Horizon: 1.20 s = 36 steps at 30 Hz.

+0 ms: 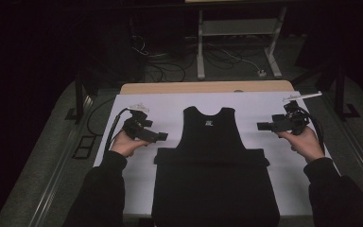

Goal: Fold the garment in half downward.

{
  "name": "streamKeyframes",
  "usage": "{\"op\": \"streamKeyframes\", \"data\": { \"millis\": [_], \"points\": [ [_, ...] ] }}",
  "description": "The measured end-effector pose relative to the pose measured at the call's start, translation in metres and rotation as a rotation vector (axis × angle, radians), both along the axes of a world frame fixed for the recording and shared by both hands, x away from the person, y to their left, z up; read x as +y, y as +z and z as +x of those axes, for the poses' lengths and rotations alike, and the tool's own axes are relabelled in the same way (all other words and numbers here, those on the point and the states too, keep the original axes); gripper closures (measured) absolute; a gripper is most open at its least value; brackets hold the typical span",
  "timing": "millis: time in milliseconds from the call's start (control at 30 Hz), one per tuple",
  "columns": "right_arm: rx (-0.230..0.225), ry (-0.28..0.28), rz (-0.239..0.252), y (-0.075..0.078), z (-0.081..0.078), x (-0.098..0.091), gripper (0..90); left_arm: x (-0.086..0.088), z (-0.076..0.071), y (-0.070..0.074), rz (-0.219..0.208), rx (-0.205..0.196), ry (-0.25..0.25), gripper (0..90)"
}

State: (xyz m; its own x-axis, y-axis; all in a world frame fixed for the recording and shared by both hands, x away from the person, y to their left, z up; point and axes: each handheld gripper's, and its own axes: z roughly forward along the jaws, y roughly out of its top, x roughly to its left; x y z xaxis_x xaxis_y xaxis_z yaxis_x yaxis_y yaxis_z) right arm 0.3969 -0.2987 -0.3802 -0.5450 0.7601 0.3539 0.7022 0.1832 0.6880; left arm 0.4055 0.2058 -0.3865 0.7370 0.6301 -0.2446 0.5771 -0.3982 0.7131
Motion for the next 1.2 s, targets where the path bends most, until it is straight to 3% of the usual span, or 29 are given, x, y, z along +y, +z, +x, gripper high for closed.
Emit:
{"op": "streamKeyframes", "data": {
  "millis": [533,800,1200],
  "points": [
    [0.004,0.022,-0.025,-0.001,0.017,0.016,0.3,-0.007,0.021,0.009,0.021,-0.002,-0.004,0.0],
    [0.014,0.011,-0.026,-0.011,0.025,0.025,0.3,-0.015,0.031,0.006,0.029,0.003,0.002,0.0],
    [0.024,0.021,-0.044,-0.013,0.036,0.039,0.3,-0.032,0.040,0.000,0.032,0.021,-0.011,0.0]
  ]
}}
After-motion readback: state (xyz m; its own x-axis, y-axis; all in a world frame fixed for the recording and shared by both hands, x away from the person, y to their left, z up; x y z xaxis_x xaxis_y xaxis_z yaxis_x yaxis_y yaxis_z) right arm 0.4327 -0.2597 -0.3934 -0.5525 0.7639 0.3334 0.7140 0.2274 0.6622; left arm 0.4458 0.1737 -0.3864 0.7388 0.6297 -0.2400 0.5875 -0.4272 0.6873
